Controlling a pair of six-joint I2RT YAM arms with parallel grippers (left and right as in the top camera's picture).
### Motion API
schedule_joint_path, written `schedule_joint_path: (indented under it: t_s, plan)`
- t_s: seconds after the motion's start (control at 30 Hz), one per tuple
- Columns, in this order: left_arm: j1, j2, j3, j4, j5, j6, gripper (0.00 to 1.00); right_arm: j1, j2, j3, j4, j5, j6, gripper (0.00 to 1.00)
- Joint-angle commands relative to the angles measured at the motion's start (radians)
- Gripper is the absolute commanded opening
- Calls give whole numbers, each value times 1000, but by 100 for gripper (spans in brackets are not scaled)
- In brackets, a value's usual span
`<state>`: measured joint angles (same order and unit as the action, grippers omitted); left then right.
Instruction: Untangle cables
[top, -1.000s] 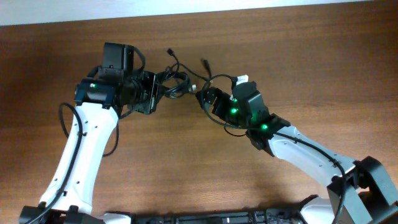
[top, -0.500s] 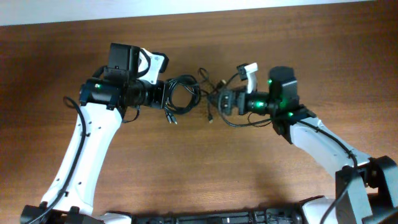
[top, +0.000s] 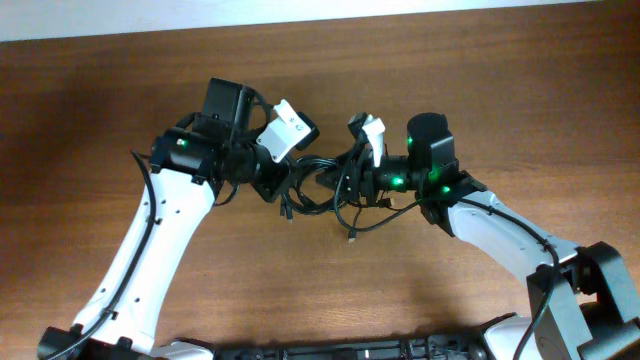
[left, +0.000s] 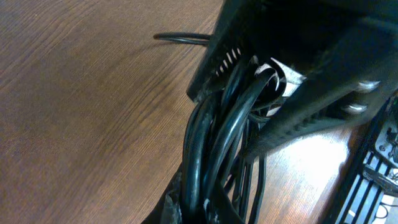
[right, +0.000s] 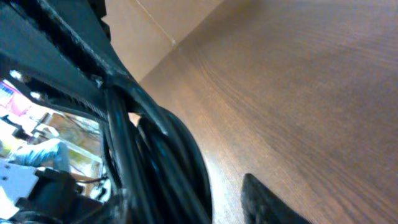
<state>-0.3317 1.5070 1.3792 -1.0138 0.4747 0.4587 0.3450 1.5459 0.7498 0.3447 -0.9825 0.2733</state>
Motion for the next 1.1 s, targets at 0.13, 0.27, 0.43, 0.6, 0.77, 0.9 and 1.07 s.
schedule_joint_path:
  t_s: [0.13,0.27,0.43,0.6,0.77,0.9,1.07]
  plan:
    - [1,-30,14,18,9,-88,99,2,5,2,19,69,200,4]
    - [1,-30,14,63,-214,-710,99,2,5,2,37,346,555,4]
    - [-7,-30,12,62,-212,-991,99,2,5,2,37,412,699,4]
    - [-33,-19,-70,63,-210,-1313,99,2,5,2,37,407,735,4]
    - [-91,50,-157,316,-186,-1440,97,2,5,2,37,365,735,4]
    - [-105,126,-158,336,-187,-1560,84,2,5,2,37,311,792,4]
    - [-66,168,-158,340,-255,-1466,0,2,5,2,36,310,771,16]
